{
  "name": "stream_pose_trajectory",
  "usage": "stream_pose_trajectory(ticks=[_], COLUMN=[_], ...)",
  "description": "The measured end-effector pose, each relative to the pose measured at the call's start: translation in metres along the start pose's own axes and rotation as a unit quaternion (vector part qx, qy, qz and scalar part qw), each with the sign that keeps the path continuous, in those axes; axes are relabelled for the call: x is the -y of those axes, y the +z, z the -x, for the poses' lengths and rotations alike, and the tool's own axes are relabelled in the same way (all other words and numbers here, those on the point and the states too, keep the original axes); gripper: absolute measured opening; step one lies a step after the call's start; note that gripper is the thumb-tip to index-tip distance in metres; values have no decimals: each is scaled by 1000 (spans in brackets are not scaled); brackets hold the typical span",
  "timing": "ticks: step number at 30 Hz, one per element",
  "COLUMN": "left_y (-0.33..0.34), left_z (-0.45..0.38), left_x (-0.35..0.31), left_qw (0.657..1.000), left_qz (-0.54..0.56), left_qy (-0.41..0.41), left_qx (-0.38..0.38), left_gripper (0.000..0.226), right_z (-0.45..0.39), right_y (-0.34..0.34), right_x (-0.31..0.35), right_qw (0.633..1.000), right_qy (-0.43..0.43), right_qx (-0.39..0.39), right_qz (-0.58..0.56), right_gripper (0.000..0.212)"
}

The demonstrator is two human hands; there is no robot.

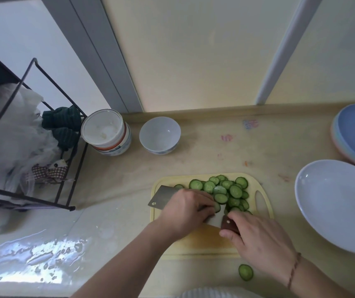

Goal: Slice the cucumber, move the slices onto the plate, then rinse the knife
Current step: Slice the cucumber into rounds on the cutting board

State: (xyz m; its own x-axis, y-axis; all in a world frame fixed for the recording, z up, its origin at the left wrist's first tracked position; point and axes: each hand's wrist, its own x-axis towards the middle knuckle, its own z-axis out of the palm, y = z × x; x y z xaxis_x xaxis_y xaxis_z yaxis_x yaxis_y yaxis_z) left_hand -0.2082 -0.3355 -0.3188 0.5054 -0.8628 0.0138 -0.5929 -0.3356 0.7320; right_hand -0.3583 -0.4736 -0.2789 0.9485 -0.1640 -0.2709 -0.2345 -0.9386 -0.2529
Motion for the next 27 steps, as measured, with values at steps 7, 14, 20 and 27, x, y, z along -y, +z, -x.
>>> stream_pose_trajectory(ticks=[7,14,20,27], left_y=[10,-1,-30,2], left_z=[-18,-17,19,94], left_x=[2,-15,-28,28], left_qw=[998,987,941,956], left_qz=[-61,-69,-36,-91], left_qy=[-24,61,124,64], left_qx=[-5,-134,-313,-271], left_gripper=[13,32,30,20], right_z=[8,10,11,5], right_y=[15,9,4,16], right_x=[2,9,11,30], right_qw=[998,996,968,885], right_qy=[-18,7,59,128], right_qx=[-59,6,44,66], right_qz=[-22,-87,-241,-443], right_gripper=[88,107,77,59])
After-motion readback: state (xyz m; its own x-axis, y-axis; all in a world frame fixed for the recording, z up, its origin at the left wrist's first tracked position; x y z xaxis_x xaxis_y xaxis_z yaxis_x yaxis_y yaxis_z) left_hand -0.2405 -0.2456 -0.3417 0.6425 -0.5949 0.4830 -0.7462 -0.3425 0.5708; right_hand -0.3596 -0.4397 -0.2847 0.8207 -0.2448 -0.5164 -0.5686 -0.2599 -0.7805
